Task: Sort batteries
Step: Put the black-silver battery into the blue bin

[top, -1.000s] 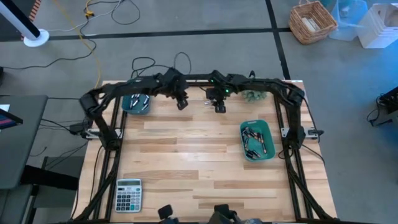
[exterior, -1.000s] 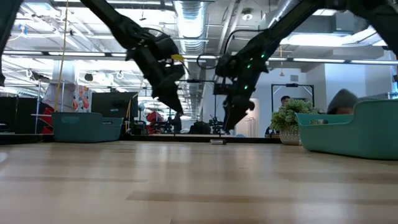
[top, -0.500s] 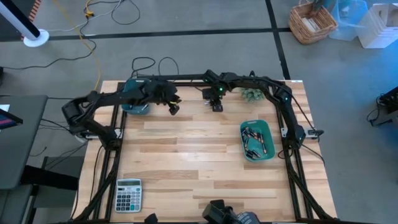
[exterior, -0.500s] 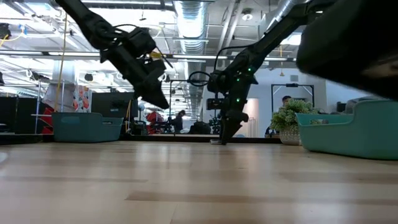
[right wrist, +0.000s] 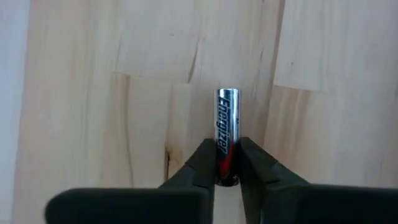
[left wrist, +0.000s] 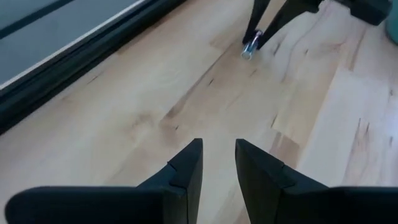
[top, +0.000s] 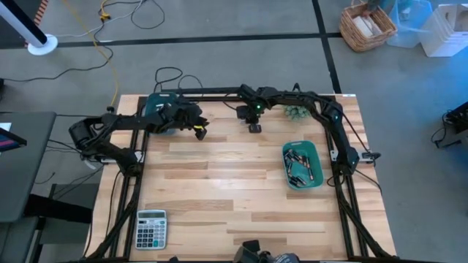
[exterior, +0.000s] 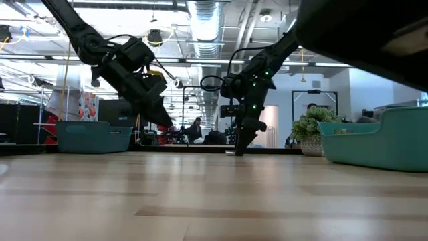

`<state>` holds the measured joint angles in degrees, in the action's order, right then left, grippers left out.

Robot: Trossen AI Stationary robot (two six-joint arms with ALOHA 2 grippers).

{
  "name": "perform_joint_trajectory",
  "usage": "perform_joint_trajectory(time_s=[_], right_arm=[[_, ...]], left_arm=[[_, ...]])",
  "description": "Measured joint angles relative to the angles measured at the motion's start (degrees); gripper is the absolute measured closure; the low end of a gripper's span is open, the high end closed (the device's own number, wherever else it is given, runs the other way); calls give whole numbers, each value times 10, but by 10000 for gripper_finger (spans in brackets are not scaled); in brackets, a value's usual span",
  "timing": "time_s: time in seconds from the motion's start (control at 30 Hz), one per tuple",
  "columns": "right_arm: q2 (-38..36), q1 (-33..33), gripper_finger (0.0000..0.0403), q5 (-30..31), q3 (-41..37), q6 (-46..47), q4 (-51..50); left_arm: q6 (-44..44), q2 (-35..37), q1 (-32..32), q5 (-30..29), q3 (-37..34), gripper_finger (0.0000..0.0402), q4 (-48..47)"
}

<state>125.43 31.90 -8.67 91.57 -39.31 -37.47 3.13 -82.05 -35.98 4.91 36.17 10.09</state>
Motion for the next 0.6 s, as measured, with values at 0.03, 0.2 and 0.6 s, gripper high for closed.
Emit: perform_joint_trajectory(time_s=[0.03,0.2,0.6], right_arm=[[0,-3,353,1,0,0,0],[0,-14,367,4,0,1,-2],[-17,-30,371,13,-3,3,-22]], left_arm=[[4,0,1,3,-5,313,12],[15,-1,3,30,-31,313,62],[22,-4,18,79,-65,288,156]])
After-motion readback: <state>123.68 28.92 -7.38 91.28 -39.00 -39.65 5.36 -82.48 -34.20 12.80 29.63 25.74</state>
